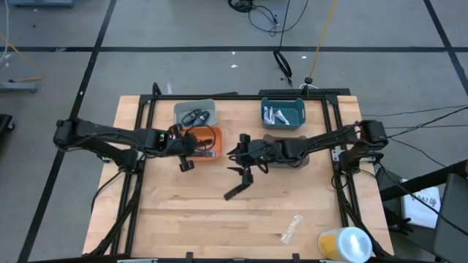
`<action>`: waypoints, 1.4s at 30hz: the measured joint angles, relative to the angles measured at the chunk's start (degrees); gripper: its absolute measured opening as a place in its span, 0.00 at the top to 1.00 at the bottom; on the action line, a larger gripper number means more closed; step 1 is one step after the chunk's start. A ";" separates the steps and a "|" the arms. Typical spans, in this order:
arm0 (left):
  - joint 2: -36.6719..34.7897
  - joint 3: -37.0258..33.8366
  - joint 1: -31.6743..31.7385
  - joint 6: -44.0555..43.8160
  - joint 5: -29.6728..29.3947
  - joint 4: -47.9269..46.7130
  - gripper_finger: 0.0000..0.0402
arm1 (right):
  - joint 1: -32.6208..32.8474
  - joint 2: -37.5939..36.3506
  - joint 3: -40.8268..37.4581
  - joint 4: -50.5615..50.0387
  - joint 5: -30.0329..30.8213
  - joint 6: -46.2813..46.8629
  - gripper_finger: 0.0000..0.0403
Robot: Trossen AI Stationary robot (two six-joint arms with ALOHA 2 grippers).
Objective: Pick & Place Travel size toiletries
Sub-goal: Put the black comb into the orange bin
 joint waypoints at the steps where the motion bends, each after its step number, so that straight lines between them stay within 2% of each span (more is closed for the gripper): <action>1: 0.00 -1.18 1.07 0.75 1.57 1.64 1.00 | -0.14 -1.10 0.02 -1.10 -0.03 0.00 0.40; 5: 0.00 -6.55 5.24 3.87 7.55 10.14 1.00 | -0.46 -4.50 -0.03 -4.99 0.04 0.35 0.42; 8: 0.02 -9.23 8.13 4.94 9.23 13.46 1.00 | -0.56 -7.42 -1.06 -8.43 1.44 1.44 0.43; 14: 0.02 -13.23 14.28 7.15 15.42 18.51 1.00 | -0.75 -11.93 -7.81 -3.86 1.43 4.69 0.44; 18: 0.04 -13.91 16.02 5.09 15.73 18.71 0.97 | -0.52 -14.37 -14.00 3.20 1.28 6.38 0.43; 22: 0.04 -13.91 16.27 4.60 14.86 18.90 0.88 | -0.09 -15.71 -19.82 11.10 1.17 6.32 0.44; 27: 0.04 -13.91 16.27 4.14 11.92 18.30 0.70 | -0.16 -15.86 -25.32 20.30 1.27 7.83 0.44; 34: -0.65 -11.77 15.92 4.17 10.91 16.75 0.47 | -0.11 -15.82 -28.07 22.92 -0.14 10.62 0.43; 37: -3.01 -9.06 14.07 4.24 11.00 15.93 0.42 | 0.39 -15.84 -28.24 24.35 -1.91 10.27 0.43; 42: -3.69 -3.53 7.90 2.22 10.95 16.56 0.41 | 3.82 -15.28 -28.09 23.97 -0.04 5.53 0.37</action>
